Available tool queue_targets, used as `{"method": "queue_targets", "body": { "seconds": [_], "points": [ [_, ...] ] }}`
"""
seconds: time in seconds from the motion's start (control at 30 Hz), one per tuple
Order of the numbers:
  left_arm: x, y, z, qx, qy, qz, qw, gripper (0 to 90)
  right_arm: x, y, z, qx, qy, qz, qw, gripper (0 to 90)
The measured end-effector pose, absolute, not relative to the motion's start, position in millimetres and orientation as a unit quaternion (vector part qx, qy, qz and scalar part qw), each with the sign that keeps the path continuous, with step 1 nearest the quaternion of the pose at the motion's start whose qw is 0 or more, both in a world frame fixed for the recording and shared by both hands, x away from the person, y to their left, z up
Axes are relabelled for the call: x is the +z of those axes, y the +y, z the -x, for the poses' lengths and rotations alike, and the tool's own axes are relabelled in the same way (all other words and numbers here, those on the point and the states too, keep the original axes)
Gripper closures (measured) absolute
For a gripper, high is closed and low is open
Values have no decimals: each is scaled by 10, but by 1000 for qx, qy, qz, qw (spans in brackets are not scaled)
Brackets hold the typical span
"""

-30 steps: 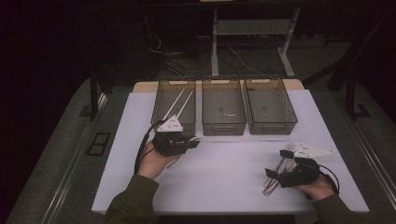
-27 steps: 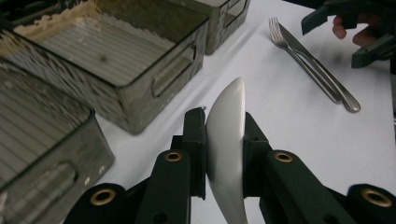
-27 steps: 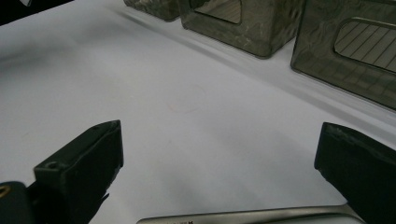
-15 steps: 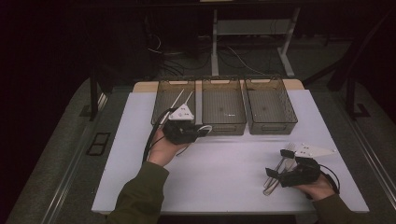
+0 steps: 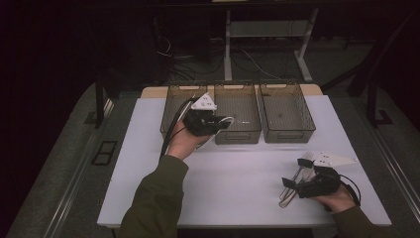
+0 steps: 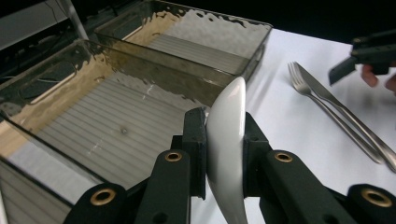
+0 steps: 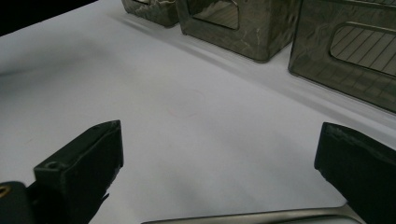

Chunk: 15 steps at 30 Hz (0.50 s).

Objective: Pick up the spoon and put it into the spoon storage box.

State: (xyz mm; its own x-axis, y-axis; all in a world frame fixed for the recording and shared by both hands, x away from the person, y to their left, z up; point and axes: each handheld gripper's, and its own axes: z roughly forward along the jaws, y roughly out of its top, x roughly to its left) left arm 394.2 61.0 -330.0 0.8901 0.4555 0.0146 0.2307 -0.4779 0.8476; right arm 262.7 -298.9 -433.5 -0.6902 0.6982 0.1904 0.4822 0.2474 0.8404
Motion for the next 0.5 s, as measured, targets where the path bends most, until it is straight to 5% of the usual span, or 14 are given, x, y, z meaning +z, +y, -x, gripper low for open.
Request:
{"method": "queue_targets", "body": {
  "seconds": [0.5],
  "points": [
    [-3228,256,-4414,129,202,-852,466,764,-4317,-3002,-2615,493,776,-378,110,14]
  ]
}}
